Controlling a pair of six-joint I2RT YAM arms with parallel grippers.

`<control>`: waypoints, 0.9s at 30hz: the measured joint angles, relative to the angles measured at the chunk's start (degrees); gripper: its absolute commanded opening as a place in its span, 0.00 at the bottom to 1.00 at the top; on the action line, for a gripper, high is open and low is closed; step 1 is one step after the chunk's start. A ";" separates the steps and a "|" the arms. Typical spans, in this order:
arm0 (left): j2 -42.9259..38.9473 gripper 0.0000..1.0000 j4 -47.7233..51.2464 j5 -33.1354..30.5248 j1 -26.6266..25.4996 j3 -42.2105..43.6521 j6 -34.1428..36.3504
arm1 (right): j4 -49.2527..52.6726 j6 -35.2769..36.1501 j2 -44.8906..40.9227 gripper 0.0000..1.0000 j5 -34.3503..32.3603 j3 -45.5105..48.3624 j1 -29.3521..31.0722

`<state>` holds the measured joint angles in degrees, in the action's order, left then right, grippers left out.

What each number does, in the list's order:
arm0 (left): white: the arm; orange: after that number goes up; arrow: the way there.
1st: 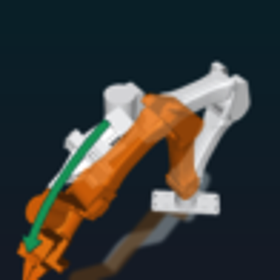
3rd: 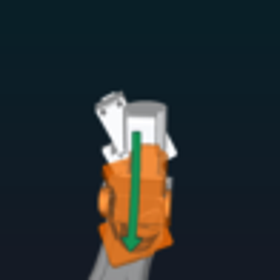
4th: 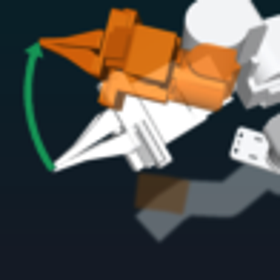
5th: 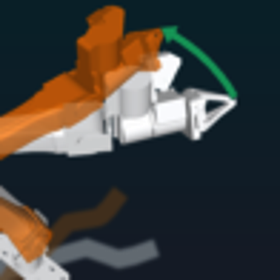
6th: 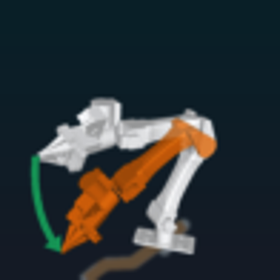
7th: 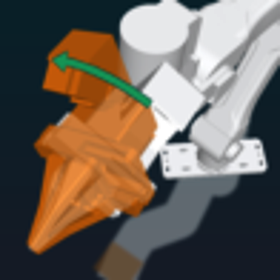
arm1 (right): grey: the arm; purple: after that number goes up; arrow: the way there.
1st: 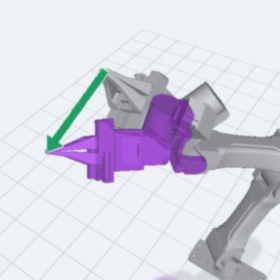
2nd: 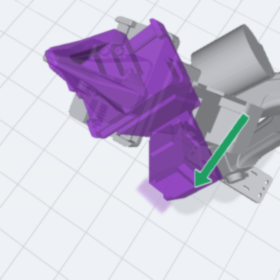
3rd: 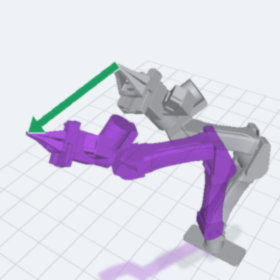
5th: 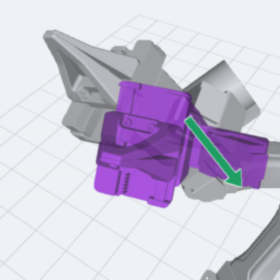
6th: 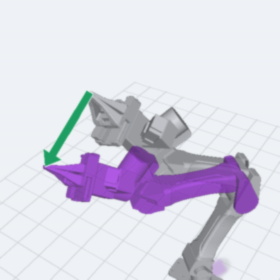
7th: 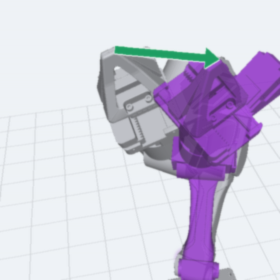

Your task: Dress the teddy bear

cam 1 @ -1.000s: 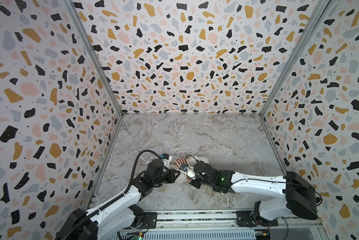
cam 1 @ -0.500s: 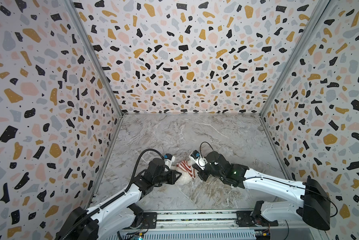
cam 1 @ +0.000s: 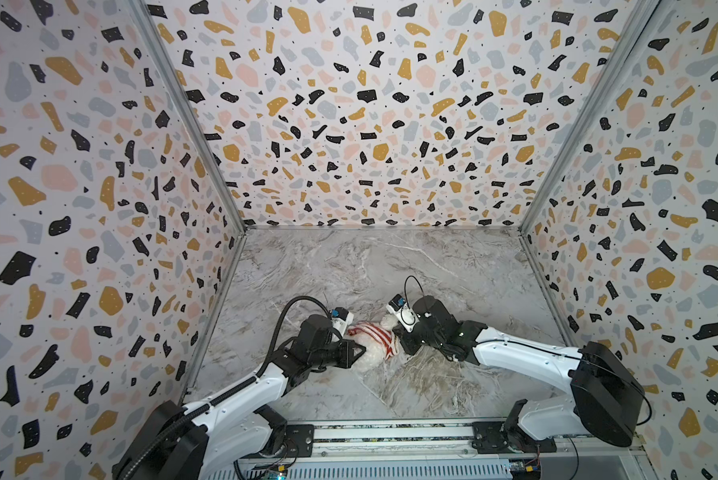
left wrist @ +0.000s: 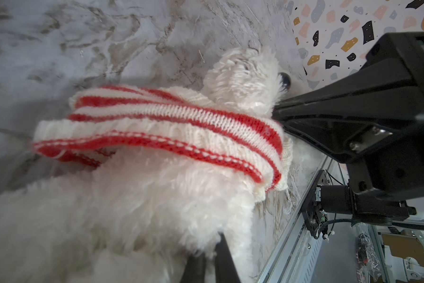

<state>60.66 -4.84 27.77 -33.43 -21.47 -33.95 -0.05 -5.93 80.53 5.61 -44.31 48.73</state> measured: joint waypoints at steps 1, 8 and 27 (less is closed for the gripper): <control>0.63 0.00 -0.55 0.15 0.00 -0.13 -0.15 | -0.79 -0.02 0.68 0.00 0.50 0.00 -0.59; 3.30 0.23 1.33 -1.18 0.24 -3.89 0.24 | -3.26 0.02 3.30 0.00 2.01 -0.39 -2.49; 0.57 0.31 10.36 -10.51 -2.82 -13.51 -0.57 | -6.08 -1.75 3.30 0.00 6.73 -0.20 -2.67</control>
<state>61.23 5.52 17.26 -36.25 -34.98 -34.52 -6.13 -7.68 83.83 12.34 -44.51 46.06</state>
